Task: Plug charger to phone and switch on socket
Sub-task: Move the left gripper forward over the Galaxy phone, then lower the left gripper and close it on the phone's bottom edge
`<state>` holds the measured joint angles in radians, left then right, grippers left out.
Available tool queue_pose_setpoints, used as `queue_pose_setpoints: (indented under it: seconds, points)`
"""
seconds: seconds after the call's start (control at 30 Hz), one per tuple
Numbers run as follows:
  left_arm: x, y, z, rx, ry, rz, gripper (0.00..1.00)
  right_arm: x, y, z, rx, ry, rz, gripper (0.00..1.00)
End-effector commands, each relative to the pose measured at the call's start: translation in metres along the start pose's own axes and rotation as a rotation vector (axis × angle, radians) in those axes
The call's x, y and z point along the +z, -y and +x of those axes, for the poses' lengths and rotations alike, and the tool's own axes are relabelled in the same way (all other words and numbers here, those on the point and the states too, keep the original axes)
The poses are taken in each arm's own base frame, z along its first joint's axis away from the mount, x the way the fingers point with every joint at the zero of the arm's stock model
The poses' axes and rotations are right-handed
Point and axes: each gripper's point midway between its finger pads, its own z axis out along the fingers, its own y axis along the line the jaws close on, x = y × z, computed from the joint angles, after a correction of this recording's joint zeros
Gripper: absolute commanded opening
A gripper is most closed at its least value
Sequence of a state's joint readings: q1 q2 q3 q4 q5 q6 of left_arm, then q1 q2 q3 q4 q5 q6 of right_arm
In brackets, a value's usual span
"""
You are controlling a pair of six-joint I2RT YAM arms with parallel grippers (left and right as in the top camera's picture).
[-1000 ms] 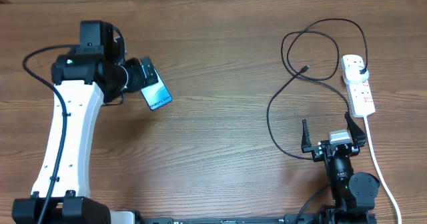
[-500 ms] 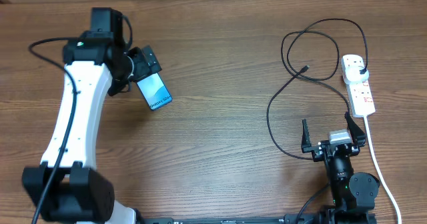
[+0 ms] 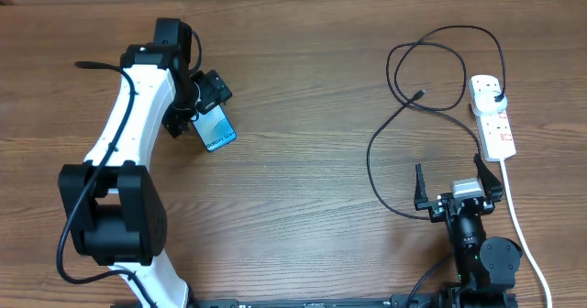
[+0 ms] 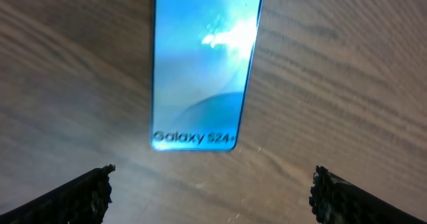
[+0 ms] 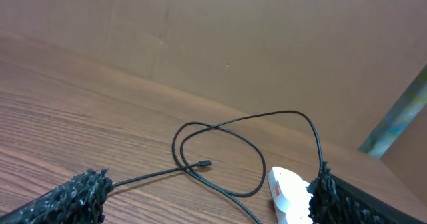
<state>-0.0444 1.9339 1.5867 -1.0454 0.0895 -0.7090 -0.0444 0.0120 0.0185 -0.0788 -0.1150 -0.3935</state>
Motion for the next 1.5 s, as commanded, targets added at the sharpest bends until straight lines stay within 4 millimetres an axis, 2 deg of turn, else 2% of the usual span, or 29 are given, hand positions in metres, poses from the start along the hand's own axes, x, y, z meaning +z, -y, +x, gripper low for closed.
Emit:
queue_pose_setpoints:
  seconds: [0.0, 0.17, 0.3, 0.7, 0.9, 1.0, 1.17, 1.47]
  points:
    - [0.018, 0.004, -0.002, -0.041, -0.028, -0.004, 1.0, 0.0, 0.001, 0.003, 0.0, -0.001, 0.011, 1.0]
    - [0.049, 0.005, -0.001, -0.039, -0.074, -0.013, 1.0, 0.0, 0.001, 0.003, 0.0, -0.001, 0.011, 1.0]
    - [0.06, 0.0, -0.001, -0.029, -0.085, -0.038, 1.0, 0.0, 0.001, 0.003, 0.0, -0.001, 0.011, 1.0]
    - [0.065, -0.008, -0.02, 0.02, -0.017, -0.065, 1.0, 0.0, 0.001, 0.003, 0.0, -0.001, 0.011, 1.0]
    - [0.077, -0.02, -0.025, 0.07, -0.021, -0.103, 1.0, 0.0, 0.001, 0.003, 0.0, -0.001, 0.011, 1.0]
    - [0.087, -0.019, -0.028, 0.1, -0.02, -0.1, 1.0, 0.0, 0.001, 0.003, 0.0, -0.001, 0.011, 1.0]
    - [0.1, -0.018, -0.026, 0.116, -0.034, -0.098, 1.0, 0.0, 0.001, 0.003, 0.0, -0.001, 0.011, 1.0]
    - [0.107, -0.013, -0.022, 0.125, -0.056, -0.072, 1.0, 0.0, 0.001, 0.003, 0.0, -0.001, 0.011, 1.0]
